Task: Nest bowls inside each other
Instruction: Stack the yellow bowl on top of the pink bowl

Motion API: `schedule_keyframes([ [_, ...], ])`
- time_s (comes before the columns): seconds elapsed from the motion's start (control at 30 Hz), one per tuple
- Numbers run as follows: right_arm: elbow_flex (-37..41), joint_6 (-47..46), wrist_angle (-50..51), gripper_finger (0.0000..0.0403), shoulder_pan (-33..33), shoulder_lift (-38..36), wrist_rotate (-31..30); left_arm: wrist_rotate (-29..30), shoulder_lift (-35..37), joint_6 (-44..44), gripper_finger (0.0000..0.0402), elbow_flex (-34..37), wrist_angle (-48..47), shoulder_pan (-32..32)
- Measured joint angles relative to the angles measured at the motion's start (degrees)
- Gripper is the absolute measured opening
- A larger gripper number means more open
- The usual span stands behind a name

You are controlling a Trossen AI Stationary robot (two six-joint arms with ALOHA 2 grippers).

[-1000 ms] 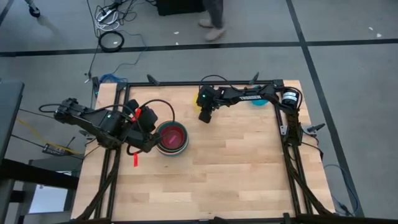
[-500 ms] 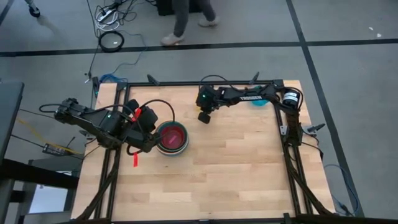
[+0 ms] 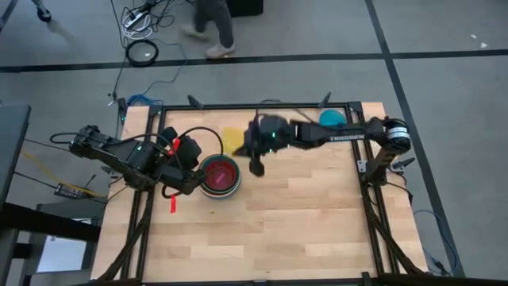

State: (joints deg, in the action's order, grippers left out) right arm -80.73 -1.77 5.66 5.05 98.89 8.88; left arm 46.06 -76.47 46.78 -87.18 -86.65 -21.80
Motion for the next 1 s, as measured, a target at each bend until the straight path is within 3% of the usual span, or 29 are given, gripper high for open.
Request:
schedule_keyframes([
  [0.33, 0.17, -1.78, -5.81, 0.0, -9.4, 4.34, -3.73, 0.68, 0.0, 0.0, 0.0081, 0.0, 0.25, 0.0],
  [0.5, 0.18, -3.65, -9.43, 0.0007, -9.27, 7.3, -5.52, 0.75, 0.0, 0.0, 0.0081, 0.02, 0.48, 0.0],
  [0.77, 0.17, -7.99, -11.47, 0.0061, -7.54, 12.69, -3.98, 0.76, 0.0, -0.09, 0.0081, 0.02, 1.17, 0.0],
  [1.0, 0.17, -7.44, -11.12, 0.0096, -7.53, 10.85, -5.2, 0.76, 0.0, -0.47, 0.0081, 0.02, 1.02, -0.02],
])
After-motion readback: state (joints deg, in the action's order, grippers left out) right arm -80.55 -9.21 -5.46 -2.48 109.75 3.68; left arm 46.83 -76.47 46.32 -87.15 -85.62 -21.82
